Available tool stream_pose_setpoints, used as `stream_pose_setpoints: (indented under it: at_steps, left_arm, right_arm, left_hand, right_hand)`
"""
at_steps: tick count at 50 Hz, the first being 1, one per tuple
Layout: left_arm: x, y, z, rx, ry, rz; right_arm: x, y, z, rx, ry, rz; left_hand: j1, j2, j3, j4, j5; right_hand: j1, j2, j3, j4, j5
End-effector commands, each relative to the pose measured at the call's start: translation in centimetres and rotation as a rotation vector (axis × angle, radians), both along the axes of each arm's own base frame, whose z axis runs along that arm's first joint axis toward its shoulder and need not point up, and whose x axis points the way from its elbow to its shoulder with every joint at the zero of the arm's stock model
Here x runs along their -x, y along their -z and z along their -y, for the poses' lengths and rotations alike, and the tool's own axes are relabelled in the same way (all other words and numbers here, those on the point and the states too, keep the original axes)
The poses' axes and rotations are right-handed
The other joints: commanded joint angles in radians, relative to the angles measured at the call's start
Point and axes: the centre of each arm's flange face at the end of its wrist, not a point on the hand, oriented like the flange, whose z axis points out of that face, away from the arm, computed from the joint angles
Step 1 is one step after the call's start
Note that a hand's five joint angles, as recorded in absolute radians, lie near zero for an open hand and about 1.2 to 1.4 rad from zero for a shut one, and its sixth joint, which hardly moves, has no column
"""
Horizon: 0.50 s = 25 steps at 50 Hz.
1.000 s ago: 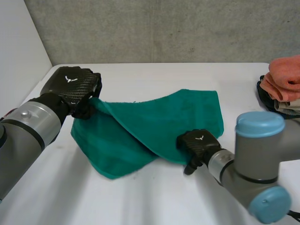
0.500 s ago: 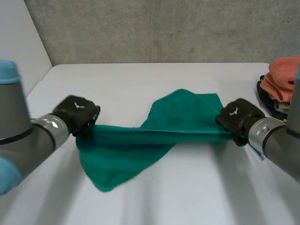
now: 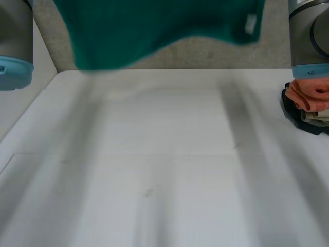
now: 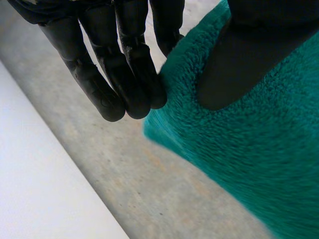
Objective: Fold the laundry.
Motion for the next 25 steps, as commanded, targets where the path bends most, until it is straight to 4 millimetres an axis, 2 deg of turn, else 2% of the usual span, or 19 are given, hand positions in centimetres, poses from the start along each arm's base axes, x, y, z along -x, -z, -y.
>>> stream_pose_setpoints:
  at_steps: [1, 2, 5, 6, 9, 10, 13, 14, 15, 17, 18, 22, 24, 25]
  left_arm:
    - [-0.5, 6.0, 0.7, -0.136, -0.017, 0.08]
    - [-0.7, 8.2, 1.0, -0.195, -0.019, 0.105]
    - [-0.9, 11.7, 1.3, -0.29, -0.025, 0.145]
    - [-1.1, 14.0, 1.5, -0.35, -0.029, 0.167]
    - [-1.2, 18.0, 1.8, -0.438, -0.027, 0.204]
    - [-1.2, 20.6, 2.1, -0.491, -0.024, 0.231]
    - [-1.4, 24.3, 2.5, -0.567, -0.02, 0.265]
    - [-1.7, 26.5, 2.8, -0.61, -0.028, 0.283]
    - [-1.8, 27.7, 2.9, -0.636, -0.03, 0.294]
    - [-2.1, 29.5, 3.0, -0.68, -0.039, 0.322]
    - [-2.5, 30.9, 3.0, -0.716, -0.053, 0.349]
    - [-3.1, 31.6, 2.7, -0.759, -0.061, 0.393]
    - [-3.3, 31.6, 2.4, -0.776, -0.058, 0.399]
    - [-3.4, 31.5, 2.1, -0.793, -0.047, 0.404]
  right_arm:
    - [0.0, 3.8, 0.1, -0.13, -0.068, -0.025]
    - [0.0, 5.4, 0.1, -0.178, -0.073, -0.045]
    - [-0.3, 8.5, 0.0, -0.265, -0.087, -0.083]
    - [-0.4, 10.8, -0.1, -0.327, -0.098, -0.11]
    - [-0.6, 14.6, -0.5, -0.422, -0.12, -0.156]
    - [-0.6, 17.2, -0.7, -0.49, -0.127, -0.187]
    - [-0.5, 21.0, -1.0, -0.587, -0.126, -0.229]
    - [-0.4, 23.6, -1.4, -0.656, -0.123, -0.259]
    - [-0.3, 24.7, -1.6, -0.688, -0.121, -0.274]
    - [-0.1, 27.6, -2.5, -0.783, -0.11, -0.325]
    - [0.0, 28.4, -2.8, -0.813, -0.104, -0.345]
    - [0.8, 30.8, -4.1, -0.919, -0.084, -0.421]
    - [0.9, 31.3, -4.5, -0.95, -0.085, -0.43]
    - [1.0, 31.8, -5.1, -0.981, -0.088, -0.432]
  left_hand:
    - [0.235, 0.199, 0.206, 0.197, 0.235]
    - [0.235, 0.199, 0.206, 0.197, 0.235]
    - [0.235, 0.199, 0.206, 0.197, 0.235]
    - [0.235, 0.199, 0.206, 0.197, 0.235]
    - [0.235, 0.199, 0.206, 0.197, 0.235]
    - [0.235, 0.199, 0.206, 0.197, 0.235]
    - [0.235, 0.199, 0.206, 0.197, 0.235]
    - [0.235, 0.199, 0.206, 0.197, 0.235]
    - [0.235, 0.199, 0.206, 0.197, 0.235]
    - [0.235, 0.199, 0.206, 0.197, 0.235]
    - [0.235, 0.199, 0.206, 0.197, 0.235]
    - [0.209, 0.173, 0.18, 0.172, 0.209]
    - [0.019, -0.017, -0.01, -0.018, 0.019]
    - [-0.258, -0.294, -0.287, -0.296, -0.258]
  right_hand:
    - [0.266, 0.217, 0.208, 0.2, 0.185]
    - [0.266, 0.217, 0.208, 0.2, 0.185]
    - [0.266, 0.217, 0.208, 0.2, 0.185]
    - [0.266, 0.217, 0.208, 0.2, 0.185]
    - [0.266, 0.217, 0.208, 0.2, 0.185]
    - [0.266, 0.217, 0.208, 0.2, 0.185]
    - [0.266, 0.217, 0.208, 0.2, 0.185]
    - [0.266, 0.217, 0.208, 0.2, 0.185]
    - [0.266, 0.217, 0.208, 0.2, 0.185]
    - [0.266, 0.217, 0.208, 0.2, 0.185]
    - [0.266, 0.217, 0.208, 0.2, 0.185]
    - [0.266, 0.217, 0.208, 0.2, 0.185]
    - [0.266, 0.217, 0.208, 0.2, 0.185]
    - [0.266, 0.217, 0.208, 0.2, 0.185]
